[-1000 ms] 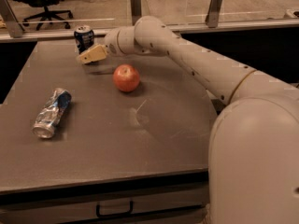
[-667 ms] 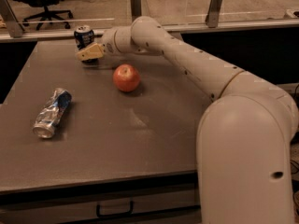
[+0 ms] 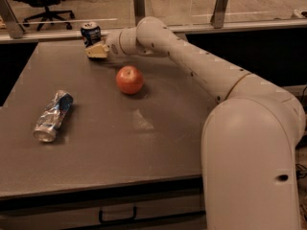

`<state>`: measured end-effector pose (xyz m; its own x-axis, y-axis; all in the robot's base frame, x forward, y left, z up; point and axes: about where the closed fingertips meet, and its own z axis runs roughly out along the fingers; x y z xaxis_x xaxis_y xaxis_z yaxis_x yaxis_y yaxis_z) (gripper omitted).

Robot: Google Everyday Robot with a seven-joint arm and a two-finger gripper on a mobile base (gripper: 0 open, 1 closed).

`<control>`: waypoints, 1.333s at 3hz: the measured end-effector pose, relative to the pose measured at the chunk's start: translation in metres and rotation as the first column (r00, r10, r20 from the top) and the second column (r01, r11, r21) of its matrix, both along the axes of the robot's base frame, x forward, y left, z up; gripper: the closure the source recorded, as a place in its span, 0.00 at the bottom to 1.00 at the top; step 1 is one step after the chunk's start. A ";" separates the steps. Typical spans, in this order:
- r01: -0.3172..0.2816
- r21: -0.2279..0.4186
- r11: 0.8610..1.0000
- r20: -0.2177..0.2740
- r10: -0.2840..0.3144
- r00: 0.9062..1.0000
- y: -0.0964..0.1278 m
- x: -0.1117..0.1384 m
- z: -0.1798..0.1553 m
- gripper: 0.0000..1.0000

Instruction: Move pepsi can near redbull can

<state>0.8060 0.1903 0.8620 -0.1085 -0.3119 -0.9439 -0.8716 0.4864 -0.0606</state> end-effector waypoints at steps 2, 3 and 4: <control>-0.064 0.025 0.998 -0.029 0.065 0.997 -0.015 -0.042 0.021 1.00; -0.138 0.035 0.990 -0.070 0.140 0.988 -0.009 -0.073 0.028 1.00; -0.166 0.046 0.985 -0.090 0.169 0.981 -0.007 -0.102 0.042 1.00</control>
Offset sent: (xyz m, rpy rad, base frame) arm -0.0792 -0.0273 0.0370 0.0256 0.0614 0.1187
